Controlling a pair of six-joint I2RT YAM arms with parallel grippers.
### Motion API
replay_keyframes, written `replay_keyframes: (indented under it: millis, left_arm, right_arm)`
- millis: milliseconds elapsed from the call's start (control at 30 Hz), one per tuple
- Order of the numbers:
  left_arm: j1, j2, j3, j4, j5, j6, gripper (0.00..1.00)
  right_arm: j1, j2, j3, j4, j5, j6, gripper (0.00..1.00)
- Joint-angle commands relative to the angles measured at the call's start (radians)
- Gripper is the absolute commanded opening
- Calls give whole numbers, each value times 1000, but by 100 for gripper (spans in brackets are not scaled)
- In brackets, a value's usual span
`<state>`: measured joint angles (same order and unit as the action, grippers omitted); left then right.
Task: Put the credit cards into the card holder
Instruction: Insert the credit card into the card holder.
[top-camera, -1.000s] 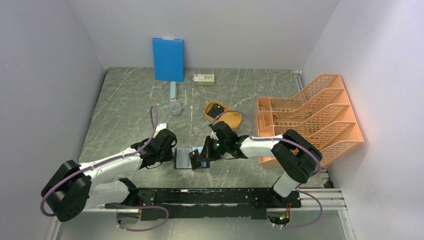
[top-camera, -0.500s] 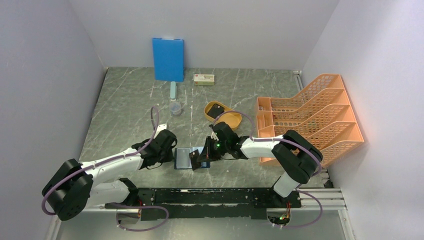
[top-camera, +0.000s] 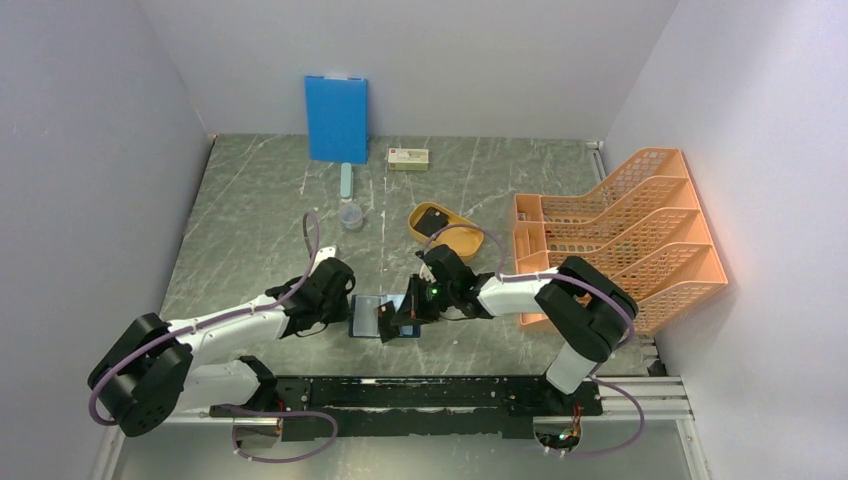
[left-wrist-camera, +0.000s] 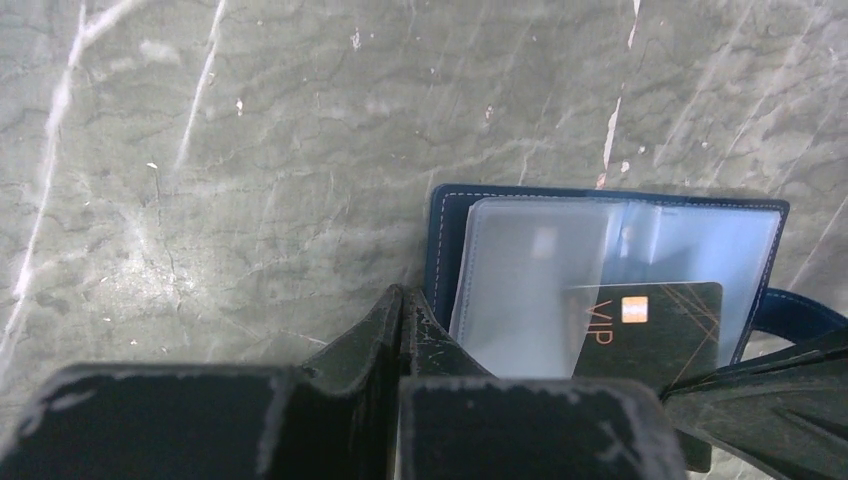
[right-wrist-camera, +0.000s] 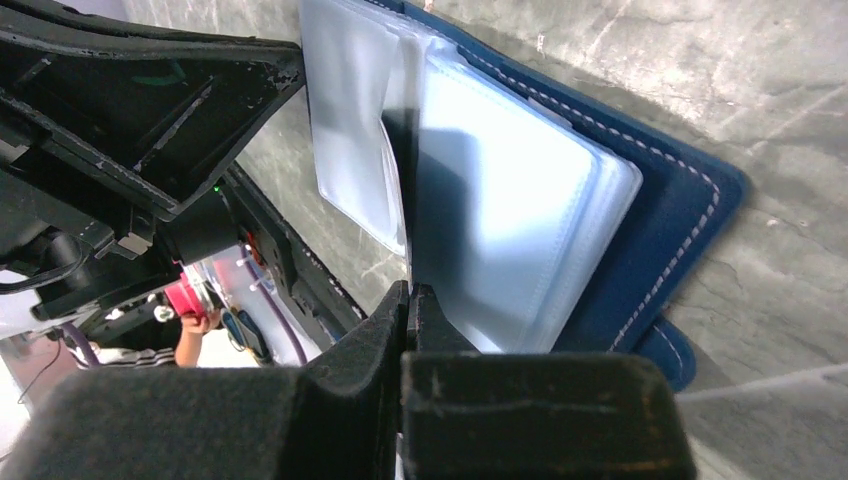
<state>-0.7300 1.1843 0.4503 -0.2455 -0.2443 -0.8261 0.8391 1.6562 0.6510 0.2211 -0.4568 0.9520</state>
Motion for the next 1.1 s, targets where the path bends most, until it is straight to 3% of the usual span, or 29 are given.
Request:
replay_keyframes:
  millis: [0, 1067]
  left_arm:
    - [6, 27, -30, 15, 45, 8, 5]
    - [6, 32, -55, 32, 55, 19, 5]
  right_arm:
    - [10, 32, 18, 27, -12, 12, 0]
    - [10, 48, -59, 104, 149, 158, 0]
